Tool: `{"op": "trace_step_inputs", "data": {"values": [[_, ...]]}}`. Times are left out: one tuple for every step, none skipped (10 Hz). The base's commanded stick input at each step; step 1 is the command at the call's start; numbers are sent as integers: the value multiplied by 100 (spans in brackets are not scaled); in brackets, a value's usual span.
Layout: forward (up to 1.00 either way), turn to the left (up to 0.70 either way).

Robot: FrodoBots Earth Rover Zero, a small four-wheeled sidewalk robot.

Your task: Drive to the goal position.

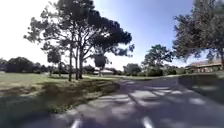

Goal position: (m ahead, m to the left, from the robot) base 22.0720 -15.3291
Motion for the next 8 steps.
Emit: {"op": "trace_step_inputs", "data": {"values": [[70, 0], [70, 0], [70, 0], [70, 0], [70, 0], [70, 0], [70, 0], [70, 0]]}}
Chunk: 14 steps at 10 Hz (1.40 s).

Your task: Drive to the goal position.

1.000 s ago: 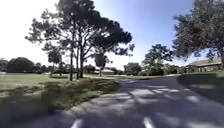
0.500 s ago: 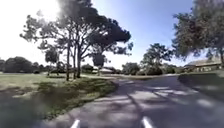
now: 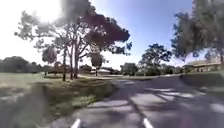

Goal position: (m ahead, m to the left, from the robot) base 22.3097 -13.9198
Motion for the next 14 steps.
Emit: {"op": "trace_step_inputs", "data": {"values": [[70, 0], [70, 0], [70, 0], [70, 0], [70, 0], [70, 0], [70, 0], [70, 0], [70, 0], [70, 0], [70, 0], [70, 0], [70, 0], [70, 0]]}}
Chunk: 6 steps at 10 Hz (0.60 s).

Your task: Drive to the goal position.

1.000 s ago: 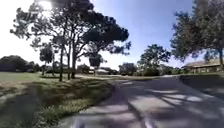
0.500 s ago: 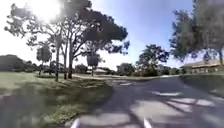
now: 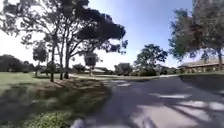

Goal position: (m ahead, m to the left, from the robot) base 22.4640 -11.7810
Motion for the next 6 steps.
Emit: {"op": "trace_step_inputs", "data": {"values": [[70, 0], [70, 0], [70, -8], [70, -28], [70, -35], [70, -35]]}}
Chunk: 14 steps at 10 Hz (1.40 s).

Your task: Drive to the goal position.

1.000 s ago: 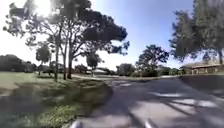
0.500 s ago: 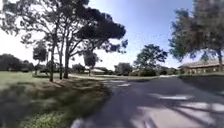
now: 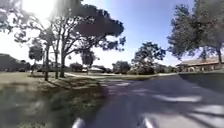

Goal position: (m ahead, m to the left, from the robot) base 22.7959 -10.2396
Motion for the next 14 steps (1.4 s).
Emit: {"op": "trace_step_inputs", "data": {"values": [[70, -30], [70, -11], [70, -3], [70, 0], [70, 0], [70, 0], [70, 0], [70, 0], [70, 0], [70, 0], [70, 0], [70, 0], [70, 0], [70, 0]]}}
